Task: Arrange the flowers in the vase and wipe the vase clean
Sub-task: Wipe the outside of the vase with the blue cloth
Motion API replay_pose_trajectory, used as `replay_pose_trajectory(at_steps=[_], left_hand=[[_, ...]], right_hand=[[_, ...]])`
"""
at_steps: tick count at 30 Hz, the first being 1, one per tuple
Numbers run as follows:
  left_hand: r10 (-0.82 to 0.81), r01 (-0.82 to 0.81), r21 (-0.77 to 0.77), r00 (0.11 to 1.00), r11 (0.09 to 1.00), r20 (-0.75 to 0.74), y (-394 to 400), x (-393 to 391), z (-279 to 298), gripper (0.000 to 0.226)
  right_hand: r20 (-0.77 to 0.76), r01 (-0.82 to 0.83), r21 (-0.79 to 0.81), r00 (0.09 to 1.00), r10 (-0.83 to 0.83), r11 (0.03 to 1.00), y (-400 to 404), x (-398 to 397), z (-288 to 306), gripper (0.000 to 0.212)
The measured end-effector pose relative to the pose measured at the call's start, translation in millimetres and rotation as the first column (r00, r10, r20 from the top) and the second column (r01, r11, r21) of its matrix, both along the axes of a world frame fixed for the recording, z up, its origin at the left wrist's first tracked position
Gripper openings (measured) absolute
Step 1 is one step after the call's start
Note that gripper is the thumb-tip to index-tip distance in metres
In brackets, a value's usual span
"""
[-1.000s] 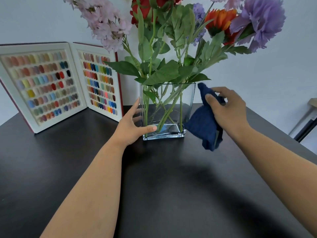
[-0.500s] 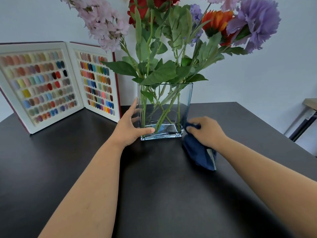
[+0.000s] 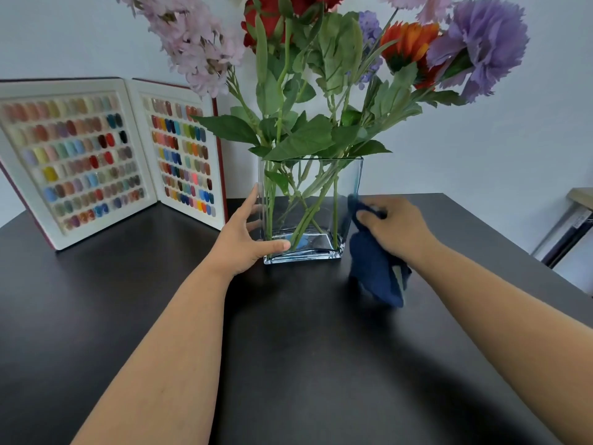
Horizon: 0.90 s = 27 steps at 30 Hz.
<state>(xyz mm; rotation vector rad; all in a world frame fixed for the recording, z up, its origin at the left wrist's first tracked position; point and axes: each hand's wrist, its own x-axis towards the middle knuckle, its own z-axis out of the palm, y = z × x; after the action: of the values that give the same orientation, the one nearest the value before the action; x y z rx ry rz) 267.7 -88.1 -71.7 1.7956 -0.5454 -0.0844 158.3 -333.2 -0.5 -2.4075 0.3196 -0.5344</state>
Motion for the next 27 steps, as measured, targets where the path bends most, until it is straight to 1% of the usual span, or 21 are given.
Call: replay_pose_trajectory(at_steps=[1,3,4,5,6,7,9,11,13,14,16,18,20,22,24,26,27], left_hand=[[0.0,0.0,-0.003,1.0,1.0,-0.001,0.0,-0.1,0.0,0.12],[-0.004,0.003,-0.006,1.0,1.0,-0.004,-0.3,-0.6,0.5,0.12],[-0.006,0.006,-0.004,1.0,1.0,-0.006,-0.5,-0.9,0.7,0.12],[-0.005,0.005,-0.004,1.0,1.0,-0.006,-0.4,-1.0,0.8,0.12],[-0.004,0.004,-0.004,1.0,1.0,-0.007,-0.4,-1.1,1.0,0.12],[-0.003,0.003,-0.003,1.0,1.0,-0.01,-0.4,-1.4,1.3,0.12],[-0.004,0.003,-0.005,1.0,1.0,-0.014,-0.4,-1.6,1.3,0.12],[-0.007,0.006,-0.01,1.0,1.0,-0.019,-0.3,-0.8,0.5,0.119],[-0.011,0.011,-0.013,1.0,1.0,-0.019,-0.4,0.1,0.1,0.118],[-0.014,0.013,-0.016,1.0,1.0,-0.018,-0.4,0.6,0.0,0.118],[-0.017,0.017,-0.023,1.0,1.0,-0.019,-0.5,0.7,-0.1,0.118],[-0.018,0.018,-0.028,0.999,0.999,-0.026,-0.6,0.0,0.5,0.118],[-0.014,0.013,-0.031,0.999,0.999,-0.032,-0.7,-0.2,0.5,0.119],[-0.013,0.012,-0.036,0.999,0.999,-0.035,-0.9,-0.5,0.3,0.119],[-0.012,0.011,-0.035,0.999,0.999,-0.031,-1.0,-2.5,0.6,0.117],[-0.004,0.004,-0.024,1.0,1.0,-0.018,-1.0,-6.0,0.0,0.115],[0.007,-0.007,-0.015,1.0,1.0,-0.012,-1.6,-9.3,0.1,0.113]], right_hand=[[-0.077,-0.024,-0.064,0.997,0.02,0.998,-1.3,-3.7,-9.5,0.012],[-0.225,-0.088,-0.141,0.973,0.055,0.986,-4.0,-10.0,-23.9,0.016],[-0.262,-0.107,-0.154,0.963,0.063,0.982,-5.4,-11.7,-26.1,0.019],[-0.26,-0.109,-0.156,0.963,0.065,0.982,-7.0,-11.3,-24.0,0.02],[-0.221,-0.091,-0.138,0.974,0.059,0.986,-8.0,-9.6,-17.9,0.021],[-0.15,-0.058,-0.093,0.988,0.044,0.994,-7.8,-7.2,-8.2,0.021],[0.02,0.007,0.05,1.0,-0.008,0.999,-6.8,0.4,16.2,0.02],[0.154,0.006,0.184,0.987,-0.034,0.983,-4.9,8.9,36.3,0.021],[0.211,-0.021,0.239,0.977,-0.031,0.971,-3.7,14.8,43.1,0.025],[0.204,-0.019,0.23,0.979,-0.029,0.973,-3.2,15.9,41.9,0.025],[0.134,0.003,0.152,0.991,-0.024,0.988,-2.6,13.9,32.2,0.021],[-0.002,-0.009,0.04,1.0,0.009,0.999,-2.6,7.7,14.3,0.016],[-0.181,-0.061,-0.063,0.982,0.049,0.996,-4.1,0.2,-8.4,0.023],[-0.312,-0.104,-0.081,0.947,0.074,0.991,-6.4,-8.2,-26.0,0.026],[-0.344,-0.11,-0.036,0.935,0.091,0.993,-8.0,-13.9,-30.8,0.026],[-0.295,-0.117,0.01,0.948,0.115,0.993,-9.1,-17.5,-28.5,0.021],[-0.248,-0.117,0.065,0.96,0.13,0.991,-9.4,-19.9,-26.9,0.018]])
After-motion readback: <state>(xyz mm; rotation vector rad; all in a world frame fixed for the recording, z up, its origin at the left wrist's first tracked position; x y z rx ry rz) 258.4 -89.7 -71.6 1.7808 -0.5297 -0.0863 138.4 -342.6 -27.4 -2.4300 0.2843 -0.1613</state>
